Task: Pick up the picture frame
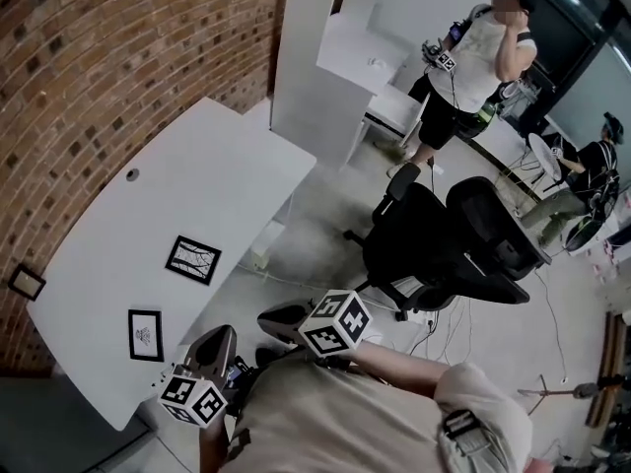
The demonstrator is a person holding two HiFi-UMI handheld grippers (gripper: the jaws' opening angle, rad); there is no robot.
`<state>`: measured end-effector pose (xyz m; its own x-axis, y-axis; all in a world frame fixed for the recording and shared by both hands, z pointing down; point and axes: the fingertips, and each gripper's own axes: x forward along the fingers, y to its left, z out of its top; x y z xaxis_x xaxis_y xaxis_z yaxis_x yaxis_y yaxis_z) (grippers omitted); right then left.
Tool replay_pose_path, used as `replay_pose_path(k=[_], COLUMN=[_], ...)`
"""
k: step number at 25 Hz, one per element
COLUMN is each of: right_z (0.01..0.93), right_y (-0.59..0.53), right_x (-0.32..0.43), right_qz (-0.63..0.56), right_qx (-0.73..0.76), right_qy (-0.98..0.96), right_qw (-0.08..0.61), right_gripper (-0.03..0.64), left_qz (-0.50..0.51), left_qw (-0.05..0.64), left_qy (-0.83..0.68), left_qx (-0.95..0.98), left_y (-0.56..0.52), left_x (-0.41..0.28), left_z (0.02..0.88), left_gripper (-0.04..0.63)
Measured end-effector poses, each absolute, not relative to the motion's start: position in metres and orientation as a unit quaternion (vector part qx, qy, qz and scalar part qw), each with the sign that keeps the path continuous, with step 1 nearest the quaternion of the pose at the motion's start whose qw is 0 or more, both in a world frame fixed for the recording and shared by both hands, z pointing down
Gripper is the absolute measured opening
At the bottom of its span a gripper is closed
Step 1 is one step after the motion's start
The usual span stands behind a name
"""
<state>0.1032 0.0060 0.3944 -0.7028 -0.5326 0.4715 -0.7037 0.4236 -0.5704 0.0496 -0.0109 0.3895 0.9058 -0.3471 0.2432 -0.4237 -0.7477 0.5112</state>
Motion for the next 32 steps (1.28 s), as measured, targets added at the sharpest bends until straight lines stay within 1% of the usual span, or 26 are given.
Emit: replay_pose_path(k=[10,17,22,28,32], right_z=[0.393,0.392,0.397,0.401,0.399], right_y=[-0.022,-0.044,-0.05,-0.037,-0.037], right_x=[0.145,0.215,0.269,0.32,0.347], right_qz=[0.395,0.4,0.414,0.425,0.423], right_qx=[0.354,0.356,0.356,0.352,0.357], right_qy=[-0.843,-0.843,-0.837,-0.834,-0.833], right_qw=[0.087,0.055,0.021,0.016,0.004], right_gripper=[0.006,0.006,0.006,0.006,0.006], left_qz=[0.082,0.089,0.117,0.126,0.127], left_qw=[0.282,0.264,0.254,0.256,0.242], left_qy=[-0.216,-0.202,-0.196,-0.191,-0.186], left_qx=[0.931,0.939,0.94,0.939,0.944], left_y=[-0.032,-0.052,-0.059,-0.052,-0.053], left_x=[0.094,0.176,0.23,0.287,0.315], left_z=[0.387,0.377,0.382,0.381,0.376], left_gripper=[0.006,0.005,0.005,0.006,0.006])
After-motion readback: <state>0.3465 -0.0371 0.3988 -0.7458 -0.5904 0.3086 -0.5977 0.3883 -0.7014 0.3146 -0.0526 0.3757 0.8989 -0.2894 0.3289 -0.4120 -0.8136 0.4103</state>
